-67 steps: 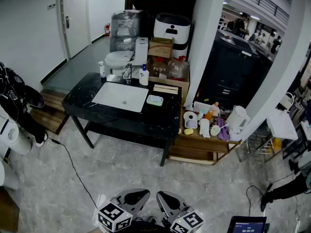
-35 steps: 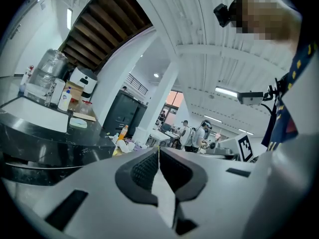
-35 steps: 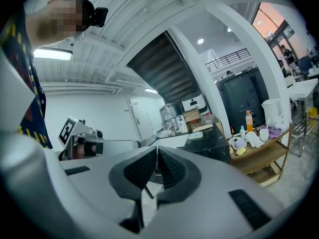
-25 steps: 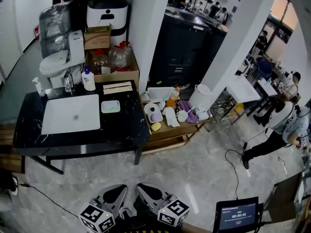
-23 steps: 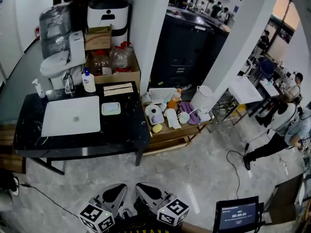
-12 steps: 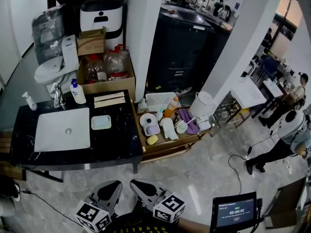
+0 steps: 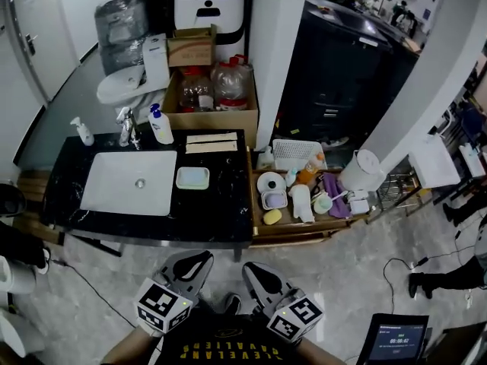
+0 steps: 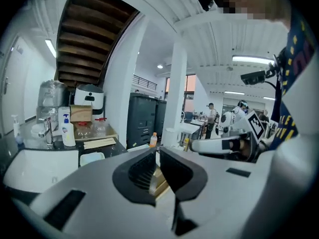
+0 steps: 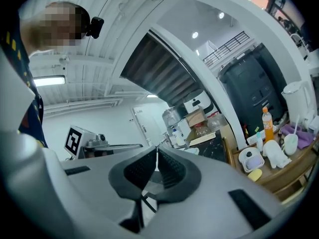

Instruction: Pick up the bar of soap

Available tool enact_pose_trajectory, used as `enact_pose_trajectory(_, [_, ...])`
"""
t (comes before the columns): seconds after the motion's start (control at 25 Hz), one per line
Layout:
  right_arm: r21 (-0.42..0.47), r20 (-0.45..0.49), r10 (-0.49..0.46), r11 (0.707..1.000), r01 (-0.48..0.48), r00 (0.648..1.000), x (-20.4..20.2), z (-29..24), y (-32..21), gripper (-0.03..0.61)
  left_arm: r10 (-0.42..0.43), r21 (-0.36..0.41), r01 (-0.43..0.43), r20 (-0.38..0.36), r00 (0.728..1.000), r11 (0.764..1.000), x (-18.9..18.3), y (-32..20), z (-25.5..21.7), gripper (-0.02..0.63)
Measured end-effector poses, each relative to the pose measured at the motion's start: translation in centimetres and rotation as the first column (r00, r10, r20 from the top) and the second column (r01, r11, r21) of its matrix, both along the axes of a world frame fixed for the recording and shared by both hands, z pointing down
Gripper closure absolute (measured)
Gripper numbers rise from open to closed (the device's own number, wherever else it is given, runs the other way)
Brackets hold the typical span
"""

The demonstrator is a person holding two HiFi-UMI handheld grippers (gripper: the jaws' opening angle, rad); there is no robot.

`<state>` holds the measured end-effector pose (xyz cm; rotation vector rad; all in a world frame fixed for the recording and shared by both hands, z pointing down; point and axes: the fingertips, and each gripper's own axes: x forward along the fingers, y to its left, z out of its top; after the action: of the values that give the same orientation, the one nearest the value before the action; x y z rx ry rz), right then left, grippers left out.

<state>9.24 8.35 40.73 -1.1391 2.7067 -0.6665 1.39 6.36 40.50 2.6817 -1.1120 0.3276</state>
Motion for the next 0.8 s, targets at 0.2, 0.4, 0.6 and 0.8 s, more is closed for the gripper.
enact_pose_trajectory(0.2, [-0.036,0.009,-0.012,0.999,0.012,1.000,-0.2,0.5,-1.0,0.558,-0.048,0.010,0.047,0.072,0.996,0.999,-2.4,-2.8,0.7,0.597])
enact_pose_trajectory(0.4, [-0.045,-0.006,0.007,0.999,-0.007,1.000,-0.5,0.7,-3.1,0.558,-0.072,0.007,0.072,0.108,0.992,0.997,-4.5,-5.8,1.7,0.580])
enact_pose_trajectory(0.6, [-0.063,-0.028,0.031,0.997,-0.033,0.999,-1.9,1.0,-6.1,0.558,-0.056,0.000,0.056,0.149,0.987,0.998,-6.4,-9.4,3.2,0.531])
enact_pose_trajectory(0.8, [-0.070,-0.047,0.048,0.996,-0.051,0.998,-4.1,1.3,-10.3,0.558,-0.025,-0.039,0.033,0.177,0.984,0.999,-8.6,-14.0,5.4,0.494])
